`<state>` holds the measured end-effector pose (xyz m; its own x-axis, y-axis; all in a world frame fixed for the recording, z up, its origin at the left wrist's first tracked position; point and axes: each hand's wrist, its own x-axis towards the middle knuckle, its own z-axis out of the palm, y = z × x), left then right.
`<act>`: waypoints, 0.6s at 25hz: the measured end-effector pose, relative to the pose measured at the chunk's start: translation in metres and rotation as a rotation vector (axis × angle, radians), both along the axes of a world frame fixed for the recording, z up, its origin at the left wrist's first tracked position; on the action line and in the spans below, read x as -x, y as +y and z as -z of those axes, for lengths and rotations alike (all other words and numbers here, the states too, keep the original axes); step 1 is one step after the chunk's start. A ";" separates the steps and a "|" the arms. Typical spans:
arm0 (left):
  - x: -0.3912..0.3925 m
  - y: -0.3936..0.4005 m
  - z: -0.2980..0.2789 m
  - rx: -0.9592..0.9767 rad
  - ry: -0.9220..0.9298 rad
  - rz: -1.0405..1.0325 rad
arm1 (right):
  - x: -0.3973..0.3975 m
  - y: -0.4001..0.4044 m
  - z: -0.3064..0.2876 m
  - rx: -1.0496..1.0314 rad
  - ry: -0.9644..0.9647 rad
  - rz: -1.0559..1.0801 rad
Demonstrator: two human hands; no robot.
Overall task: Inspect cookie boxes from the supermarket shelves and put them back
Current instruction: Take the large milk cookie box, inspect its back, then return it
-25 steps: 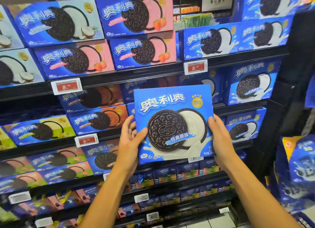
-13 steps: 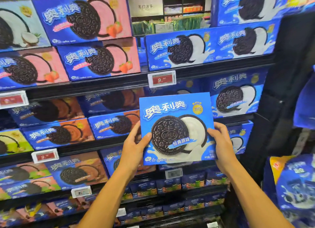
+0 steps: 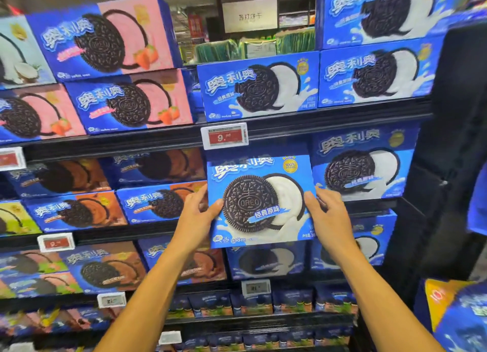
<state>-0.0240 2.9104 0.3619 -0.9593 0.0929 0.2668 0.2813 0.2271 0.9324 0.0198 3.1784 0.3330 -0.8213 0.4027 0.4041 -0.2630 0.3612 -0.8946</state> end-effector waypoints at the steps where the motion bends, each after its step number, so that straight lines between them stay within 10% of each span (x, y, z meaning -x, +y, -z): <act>1: 0.001 0.004 0.000 0.013 0.011 -0.017 | 0.003 0.001 -0.002 -0.008 -0.001 0.014; 15: 0.004 0.030 -0.026 0.342 0.238 -0.359 | 0.024 -0.005 -0.022 -0.199 0.126 0.258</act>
<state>-0.0277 2.9404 0.3882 -0.8635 -0.1096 0.4923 0.3245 0.6265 0.7087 -0.0045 3.1739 0.3548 -0.6414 0.4932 0.5877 -0.2448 0.5944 -0.7660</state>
